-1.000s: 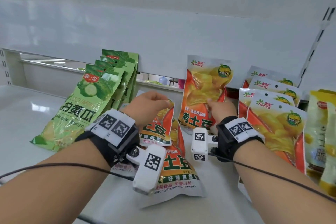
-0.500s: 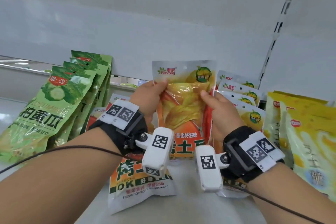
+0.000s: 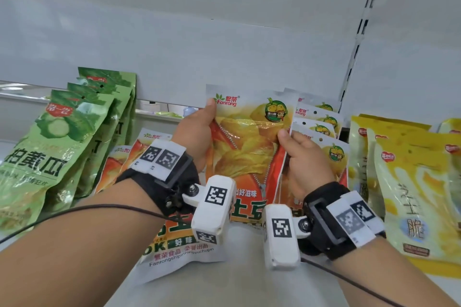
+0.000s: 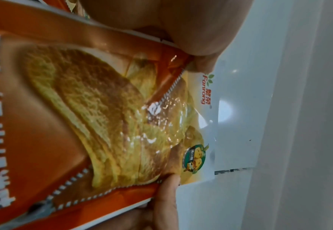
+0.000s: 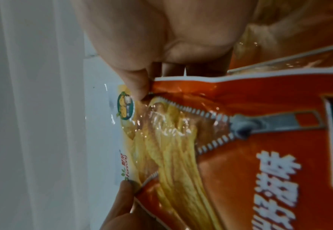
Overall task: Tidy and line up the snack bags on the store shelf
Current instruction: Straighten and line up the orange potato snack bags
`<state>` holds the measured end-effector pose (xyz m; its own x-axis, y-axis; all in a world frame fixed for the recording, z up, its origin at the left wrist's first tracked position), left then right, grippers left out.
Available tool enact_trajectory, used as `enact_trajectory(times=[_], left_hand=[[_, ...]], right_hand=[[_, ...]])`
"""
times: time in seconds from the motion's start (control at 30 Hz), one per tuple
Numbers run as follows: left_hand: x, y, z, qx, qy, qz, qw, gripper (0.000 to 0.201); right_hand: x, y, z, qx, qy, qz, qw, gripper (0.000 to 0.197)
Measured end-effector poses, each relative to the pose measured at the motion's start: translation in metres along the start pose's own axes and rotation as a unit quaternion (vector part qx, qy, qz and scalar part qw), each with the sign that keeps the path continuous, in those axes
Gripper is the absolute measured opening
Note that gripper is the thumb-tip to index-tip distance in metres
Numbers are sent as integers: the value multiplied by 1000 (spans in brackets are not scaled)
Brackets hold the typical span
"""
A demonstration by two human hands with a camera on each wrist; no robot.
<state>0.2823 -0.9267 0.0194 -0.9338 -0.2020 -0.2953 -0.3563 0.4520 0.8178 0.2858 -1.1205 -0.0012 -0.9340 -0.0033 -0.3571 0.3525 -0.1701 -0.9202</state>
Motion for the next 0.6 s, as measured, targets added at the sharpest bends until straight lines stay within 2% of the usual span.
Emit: enact_trajectory(times=[0.13,0.2,0.3,0.37,0.47,0.6], left_hand=[[1,-24,7,-16,-31,48,998,25],[5,-43,15,-43,-40,80,995,25],[4,-55,28,-31,-23,90,995,29],[1,-56,30,-8,-12,94,996,28],[1,-59,30,21,-7,106,994,33],[10,-74,25,45,-80,138,986,28]], right_hand=[[2,12,3,-66,38,-14,997,31],[4,22,2,-71,45,-31,996,26],[10,38,-6,-49,22,-43,998,19],[13,43,-12,-10,1,-37,999,21],[12,43,-12,18,11,-20,1000,26],[10,44,-1,-18,46,-16,999,34]])
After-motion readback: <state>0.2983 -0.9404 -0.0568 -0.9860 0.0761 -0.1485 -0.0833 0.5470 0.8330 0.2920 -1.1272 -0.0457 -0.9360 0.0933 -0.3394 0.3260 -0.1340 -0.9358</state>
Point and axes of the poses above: each hand's wrist, its own x-axis away from the middle knuckle, its own z-axis out of the back of the hand, y = z × x, the point moved 9 cm from there along -x, towards the middle knuckle, and after that the axes turned 15 degrees about x, right-handed, at the moved point
